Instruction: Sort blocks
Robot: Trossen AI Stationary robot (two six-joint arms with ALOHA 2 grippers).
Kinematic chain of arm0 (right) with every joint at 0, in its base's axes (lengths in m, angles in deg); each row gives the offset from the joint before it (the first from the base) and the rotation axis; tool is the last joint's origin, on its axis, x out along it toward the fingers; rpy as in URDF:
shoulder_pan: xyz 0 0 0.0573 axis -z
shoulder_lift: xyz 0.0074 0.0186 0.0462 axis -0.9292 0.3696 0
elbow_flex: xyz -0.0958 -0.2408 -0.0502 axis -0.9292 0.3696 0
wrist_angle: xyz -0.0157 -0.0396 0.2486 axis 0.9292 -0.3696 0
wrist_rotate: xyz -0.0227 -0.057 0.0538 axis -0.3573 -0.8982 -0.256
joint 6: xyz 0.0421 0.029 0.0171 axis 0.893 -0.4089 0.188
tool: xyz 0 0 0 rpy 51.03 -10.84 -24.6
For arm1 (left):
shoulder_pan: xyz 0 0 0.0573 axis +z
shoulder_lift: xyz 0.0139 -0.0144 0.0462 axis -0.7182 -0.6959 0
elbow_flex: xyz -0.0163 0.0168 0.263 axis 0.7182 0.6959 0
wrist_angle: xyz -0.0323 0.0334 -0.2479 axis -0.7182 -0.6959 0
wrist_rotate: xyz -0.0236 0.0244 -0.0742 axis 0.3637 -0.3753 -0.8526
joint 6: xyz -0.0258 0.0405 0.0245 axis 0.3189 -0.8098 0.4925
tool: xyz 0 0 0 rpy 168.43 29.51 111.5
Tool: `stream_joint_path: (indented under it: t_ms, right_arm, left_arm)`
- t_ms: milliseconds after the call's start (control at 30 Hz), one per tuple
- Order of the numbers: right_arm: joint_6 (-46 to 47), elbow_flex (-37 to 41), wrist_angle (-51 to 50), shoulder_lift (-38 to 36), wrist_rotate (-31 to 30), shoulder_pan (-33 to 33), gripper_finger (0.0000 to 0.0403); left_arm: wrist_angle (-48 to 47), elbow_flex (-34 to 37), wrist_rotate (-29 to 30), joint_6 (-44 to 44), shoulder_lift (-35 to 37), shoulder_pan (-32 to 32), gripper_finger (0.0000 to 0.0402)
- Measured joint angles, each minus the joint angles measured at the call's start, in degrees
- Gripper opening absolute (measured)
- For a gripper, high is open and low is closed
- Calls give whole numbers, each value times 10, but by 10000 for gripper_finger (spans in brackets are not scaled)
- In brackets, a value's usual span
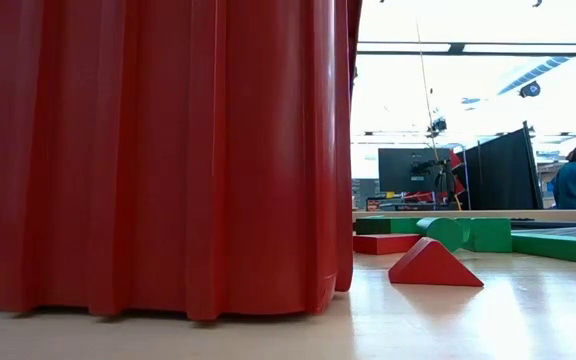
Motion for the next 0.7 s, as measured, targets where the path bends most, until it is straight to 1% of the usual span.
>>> stream_joint_path:
  t_ms: [200, 333, 500, 600, 700]
  right_arm:
    - [-2, 0, 0, 0, 0, 0, 0]
    - [-4, 0, 0, 0, -1, 0, 0]
    - [-11, 0, 0, 0, -14, 0, 0]
    - [-14, 0, 0, 0, -16, 0, 0]
    - [-14, 0, 0, 0, -16, 1, 0]
  left_arm:
    - [-29, -2, 5, 11, 84, -1, 100]
    - [-41, -3, 30, 17, 172, -1, 100]
    - [-27, -3, 38, 13, 267, 0, 100]
    - [-4, -6, 32, 14, 296, 0, 100]
    - [-4, -35, 28, 15, 291, -3, 100]
